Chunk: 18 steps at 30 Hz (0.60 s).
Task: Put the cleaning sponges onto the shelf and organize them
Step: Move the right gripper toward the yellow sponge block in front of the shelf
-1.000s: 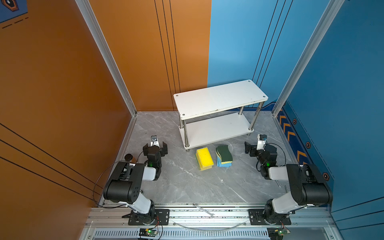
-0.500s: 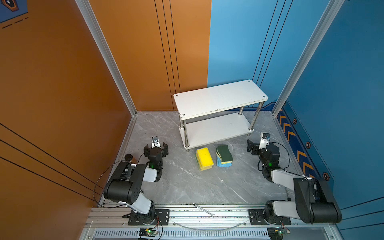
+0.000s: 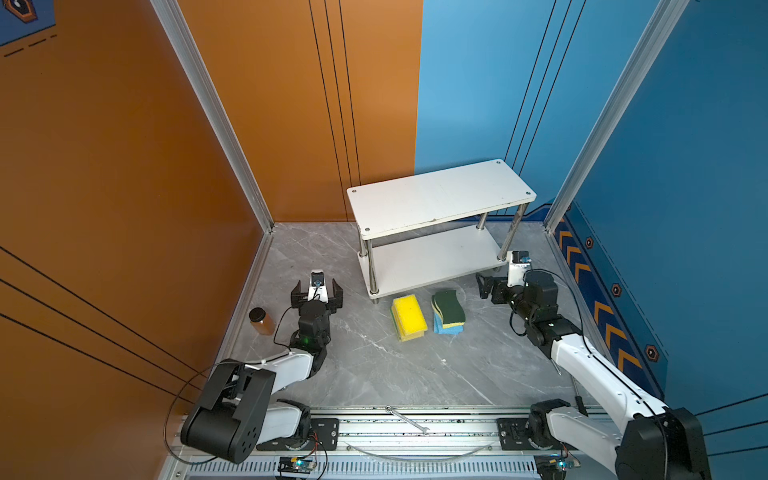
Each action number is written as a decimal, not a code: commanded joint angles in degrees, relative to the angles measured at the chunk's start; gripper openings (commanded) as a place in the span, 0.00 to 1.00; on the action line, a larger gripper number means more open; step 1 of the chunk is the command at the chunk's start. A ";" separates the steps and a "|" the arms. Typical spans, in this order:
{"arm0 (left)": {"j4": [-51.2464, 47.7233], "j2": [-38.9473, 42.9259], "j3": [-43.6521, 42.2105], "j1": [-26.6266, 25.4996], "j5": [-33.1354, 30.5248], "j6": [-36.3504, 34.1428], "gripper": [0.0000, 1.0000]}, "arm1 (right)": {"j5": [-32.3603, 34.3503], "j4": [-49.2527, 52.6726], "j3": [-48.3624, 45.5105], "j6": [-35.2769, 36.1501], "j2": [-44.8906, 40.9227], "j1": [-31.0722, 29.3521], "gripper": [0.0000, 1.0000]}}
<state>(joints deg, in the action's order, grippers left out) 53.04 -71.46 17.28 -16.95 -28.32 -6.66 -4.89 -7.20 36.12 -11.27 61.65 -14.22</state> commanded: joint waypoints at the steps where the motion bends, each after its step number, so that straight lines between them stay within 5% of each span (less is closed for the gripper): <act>1: -13.98 5.38 4.80 -2.24 -0.01 1.78 0.98 | 2.90 7.13 2.56 -5.52 -0.45 -5.60 1.00; 5: -25.97 7.84 7.93 -2.69 6.08 9.89 0.98 | 3.89 7.83 4.61 -8.52 1.16 -12.54 1.00; 11: -32.57 13.32 5.46 -3.79 7.08 19.96 0.98 | 9.27 11.11 10.39 -10.88 7.08 -23.55 1.00; 18: -43.28 18.53 6.01 -3.06 8.26 22.61 0.98 | 17.47 16.41 18.71 -11.00 17.40 -35.02 1.00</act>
<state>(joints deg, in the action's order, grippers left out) 17.85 -54.59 22.52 -20.38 -21.76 13.02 7.05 4.43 51.40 -21.02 76.03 -46.94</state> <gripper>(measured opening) 0.976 0.999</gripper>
